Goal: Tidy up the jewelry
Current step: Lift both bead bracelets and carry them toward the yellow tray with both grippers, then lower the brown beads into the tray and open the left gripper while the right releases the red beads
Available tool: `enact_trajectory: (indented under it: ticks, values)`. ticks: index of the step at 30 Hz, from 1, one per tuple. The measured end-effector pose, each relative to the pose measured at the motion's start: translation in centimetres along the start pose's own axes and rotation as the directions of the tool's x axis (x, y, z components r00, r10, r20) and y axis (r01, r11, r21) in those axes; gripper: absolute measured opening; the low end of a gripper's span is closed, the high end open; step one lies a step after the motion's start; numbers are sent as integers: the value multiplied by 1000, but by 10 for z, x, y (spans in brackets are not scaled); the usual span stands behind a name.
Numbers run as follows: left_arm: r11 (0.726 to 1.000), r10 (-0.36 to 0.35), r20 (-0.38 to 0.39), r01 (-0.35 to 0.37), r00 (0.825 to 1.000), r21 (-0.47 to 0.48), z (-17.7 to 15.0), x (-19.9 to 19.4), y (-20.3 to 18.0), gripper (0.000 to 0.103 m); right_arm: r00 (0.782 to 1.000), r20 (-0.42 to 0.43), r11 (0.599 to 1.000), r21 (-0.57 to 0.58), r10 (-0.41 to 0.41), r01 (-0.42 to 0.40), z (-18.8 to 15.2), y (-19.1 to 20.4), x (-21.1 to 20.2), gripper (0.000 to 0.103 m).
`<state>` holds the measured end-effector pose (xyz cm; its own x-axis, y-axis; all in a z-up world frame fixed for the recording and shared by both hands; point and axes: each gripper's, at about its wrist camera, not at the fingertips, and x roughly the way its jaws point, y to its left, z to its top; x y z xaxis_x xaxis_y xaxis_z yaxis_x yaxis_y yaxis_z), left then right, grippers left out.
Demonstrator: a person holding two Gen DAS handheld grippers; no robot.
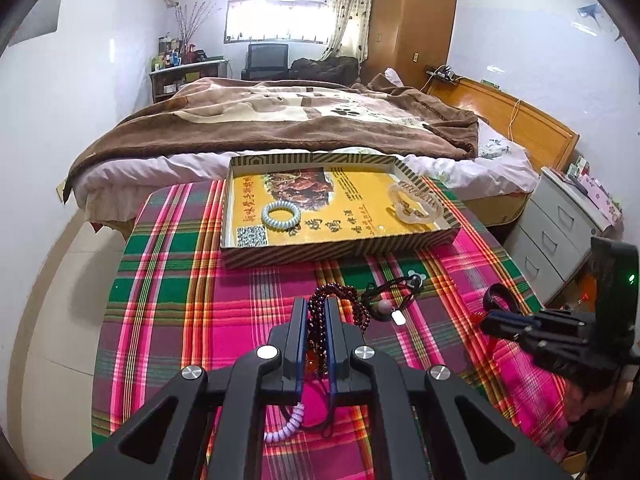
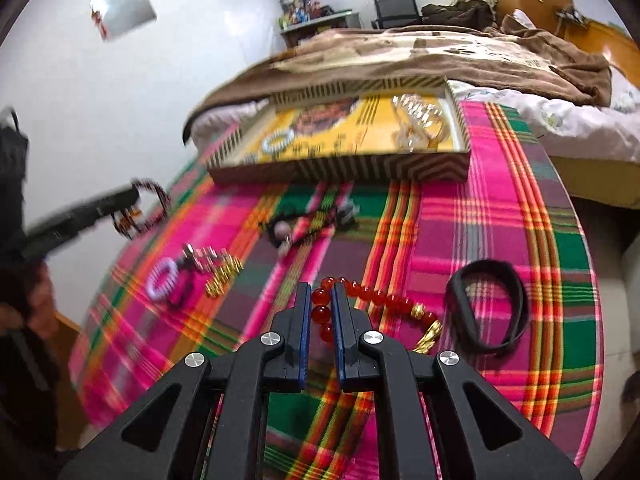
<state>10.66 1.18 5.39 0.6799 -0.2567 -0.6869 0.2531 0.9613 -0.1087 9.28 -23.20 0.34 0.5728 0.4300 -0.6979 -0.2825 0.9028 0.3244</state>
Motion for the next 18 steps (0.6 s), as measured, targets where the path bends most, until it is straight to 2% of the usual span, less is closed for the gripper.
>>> enact_trajectory:
  ticks: [9, 18]
  values:
    - [1000, -11, 28, 10, 1000, 13, 25, 1, 2, 8, 994, 102, 999, 12, 46, -47, 41, 1, -20, 10]
    - [1000, -23, 37, 23, 999, 2, 66, 27, 13, 8, 988, 144, 999, -6, 50, -50, 95, 6, -9, 10]
